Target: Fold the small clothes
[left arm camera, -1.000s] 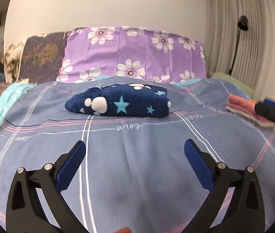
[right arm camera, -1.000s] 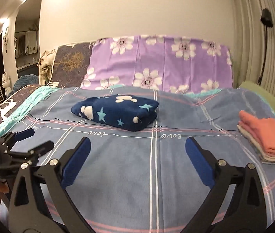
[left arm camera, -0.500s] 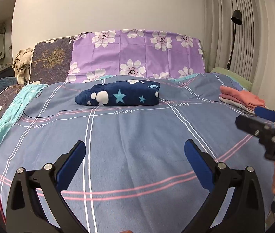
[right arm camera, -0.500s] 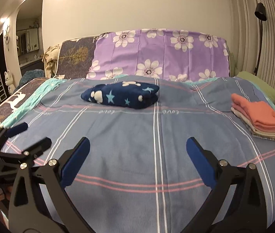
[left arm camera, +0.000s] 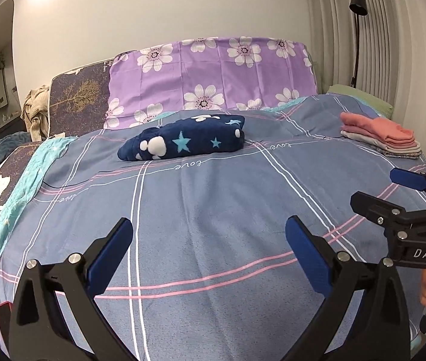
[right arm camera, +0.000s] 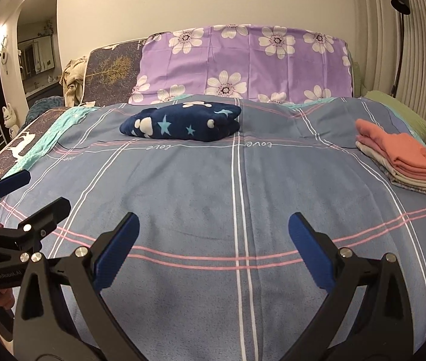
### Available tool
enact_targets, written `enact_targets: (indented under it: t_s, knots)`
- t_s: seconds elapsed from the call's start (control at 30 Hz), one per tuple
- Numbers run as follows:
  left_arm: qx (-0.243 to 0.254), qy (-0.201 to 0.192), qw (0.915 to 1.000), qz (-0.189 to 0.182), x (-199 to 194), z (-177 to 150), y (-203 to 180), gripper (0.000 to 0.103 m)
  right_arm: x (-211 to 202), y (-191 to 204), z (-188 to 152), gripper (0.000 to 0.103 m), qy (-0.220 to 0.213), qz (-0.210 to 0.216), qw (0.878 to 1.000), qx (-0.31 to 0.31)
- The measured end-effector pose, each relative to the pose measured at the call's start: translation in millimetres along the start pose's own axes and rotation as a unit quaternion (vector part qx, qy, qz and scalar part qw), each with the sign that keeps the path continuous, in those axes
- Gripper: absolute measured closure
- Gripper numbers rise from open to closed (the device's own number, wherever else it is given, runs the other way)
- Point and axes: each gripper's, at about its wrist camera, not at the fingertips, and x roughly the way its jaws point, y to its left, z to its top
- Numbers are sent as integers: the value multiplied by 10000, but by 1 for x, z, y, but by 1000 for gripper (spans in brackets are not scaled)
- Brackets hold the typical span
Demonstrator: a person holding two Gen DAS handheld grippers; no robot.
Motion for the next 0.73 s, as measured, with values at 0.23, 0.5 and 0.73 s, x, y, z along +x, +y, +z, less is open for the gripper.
enact_targets:
  t_s: [0.23,0.5,0.73]
  knots:
    - [25,123,9999,40,3,-4,-4,2,4,-1,-1,2,76,12,10000,11]
    - [66,165,9998,-21,4,-6,-7,2,7,0,-1,2,108,-34,9999,-68]
    - [66,179,9998,-29,5,-7,-8,2,9,-3,-2,2,106,-111,9999,-37]
